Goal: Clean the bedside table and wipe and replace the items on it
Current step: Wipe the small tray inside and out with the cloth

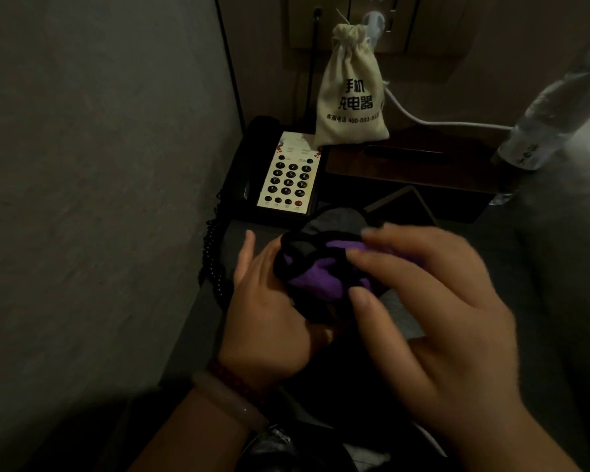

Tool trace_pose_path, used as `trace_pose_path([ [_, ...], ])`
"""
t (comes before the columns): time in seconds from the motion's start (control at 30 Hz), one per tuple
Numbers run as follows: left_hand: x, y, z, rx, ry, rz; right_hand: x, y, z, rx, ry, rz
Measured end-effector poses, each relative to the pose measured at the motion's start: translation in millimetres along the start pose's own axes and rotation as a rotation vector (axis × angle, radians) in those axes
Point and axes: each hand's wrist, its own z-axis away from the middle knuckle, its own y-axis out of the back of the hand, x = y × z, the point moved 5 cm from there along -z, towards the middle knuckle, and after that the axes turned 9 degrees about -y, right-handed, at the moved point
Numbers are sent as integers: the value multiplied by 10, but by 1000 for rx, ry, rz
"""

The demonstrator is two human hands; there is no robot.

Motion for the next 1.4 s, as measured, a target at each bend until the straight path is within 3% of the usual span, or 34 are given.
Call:
trace_pose_path([
  [0.27,-7,45,7,-104,-52,-105,38,-439,75,-390,-181,194],
  [0.53,-23,76,-12,-140,-24,-159,113,-423,-25,-528,-150,78],
  [0.63,8,80,-11,-141,10,-132,133,-339,-53,-482,-141,121],
  [0.8,106,81,-59,-127,20,-114,73,-231,-90,-211,-142,159],
  [1.13,97,202,-57,-189,-59,-199,91,-436,-3,-638,-64,-34],
  [1.4,164,297,-73,-148,-25,-151,14,-280,-91,-451,5,-83],
])
